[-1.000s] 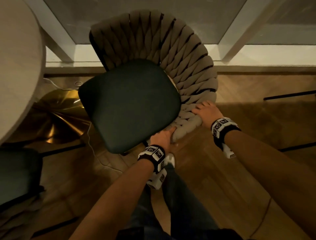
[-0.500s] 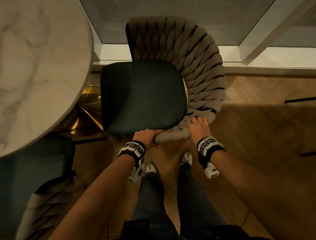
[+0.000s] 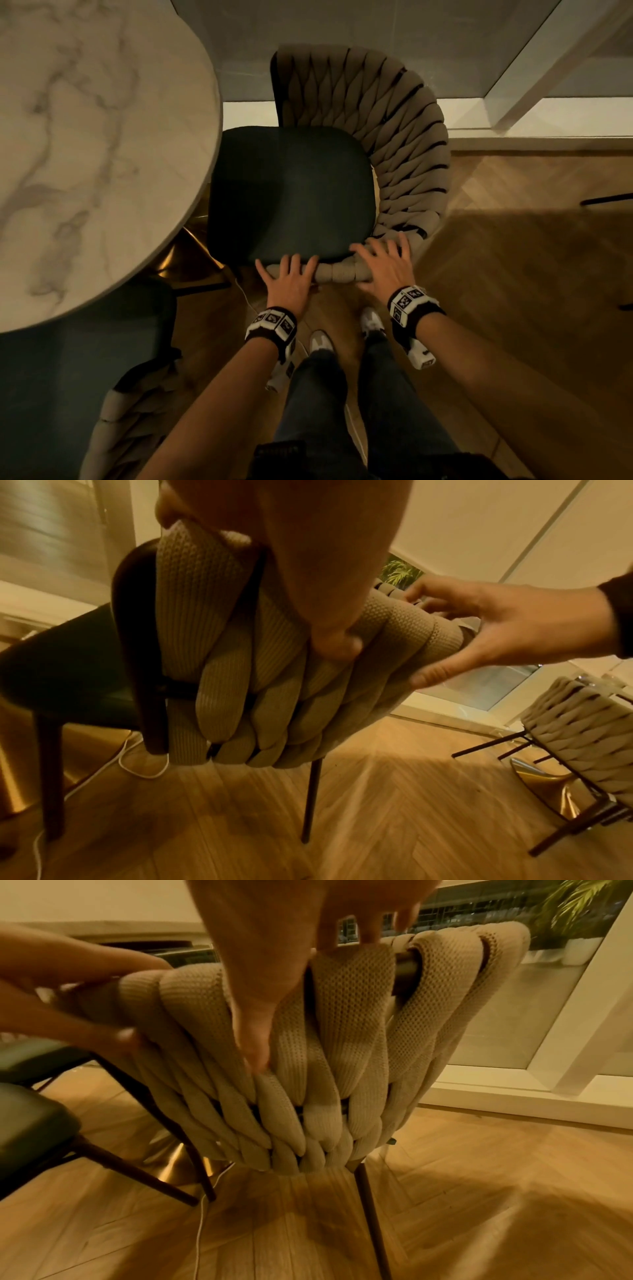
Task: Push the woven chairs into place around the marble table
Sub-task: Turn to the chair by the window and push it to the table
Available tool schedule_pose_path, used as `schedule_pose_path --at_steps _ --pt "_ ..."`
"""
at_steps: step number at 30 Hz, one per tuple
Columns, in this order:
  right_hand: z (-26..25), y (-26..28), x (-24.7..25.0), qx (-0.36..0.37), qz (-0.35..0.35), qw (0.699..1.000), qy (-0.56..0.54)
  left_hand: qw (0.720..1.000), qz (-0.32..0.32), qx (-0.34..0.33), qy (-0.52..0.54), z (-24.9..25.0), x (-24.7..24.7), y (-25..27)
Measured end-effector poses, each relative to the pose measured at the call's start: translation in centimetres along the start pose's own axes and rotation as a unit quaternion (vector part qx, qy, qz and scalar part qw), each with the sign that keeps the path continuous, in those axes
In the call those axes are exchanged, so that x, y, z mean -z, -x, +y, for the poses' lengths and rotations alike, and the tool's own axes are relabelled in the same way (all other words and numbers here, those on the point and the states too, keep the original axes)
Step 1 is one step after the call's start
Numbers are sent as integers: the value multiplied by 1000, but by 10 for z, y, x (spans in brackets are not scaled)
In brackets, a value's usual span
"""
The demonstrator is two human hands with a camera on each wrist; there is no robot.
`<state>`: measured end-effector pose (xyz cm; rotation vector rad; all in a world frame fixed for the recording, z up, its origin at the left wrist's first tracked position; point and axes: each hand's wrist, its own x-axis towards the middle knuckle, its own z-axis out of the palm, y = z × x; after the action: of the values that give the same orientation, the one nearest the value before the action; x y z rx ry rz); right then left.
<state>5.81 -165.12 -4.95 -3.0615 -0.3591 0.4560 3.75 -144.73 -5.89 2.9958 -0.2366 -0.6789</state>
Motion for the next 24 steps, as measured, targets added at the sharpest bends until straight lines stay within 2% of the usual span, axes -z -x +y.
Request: schedule_pose_path --at_steps 2,8,16,24 --pt "-10 4 -5 25 -5 1000 -19 1000 -4 1 21 1 0 0" --pt "-19 -9 -2 2 -51 998 -47 999 -12 -19 37 -4 8 -14" --pt "-11 -60 14 -2 -89 995 -43 999 -12 -17 39 -16 22 -59" --pt "-6 -54 13 17 -79 996 -47 999 -11 -10 35 -8 21 -50"
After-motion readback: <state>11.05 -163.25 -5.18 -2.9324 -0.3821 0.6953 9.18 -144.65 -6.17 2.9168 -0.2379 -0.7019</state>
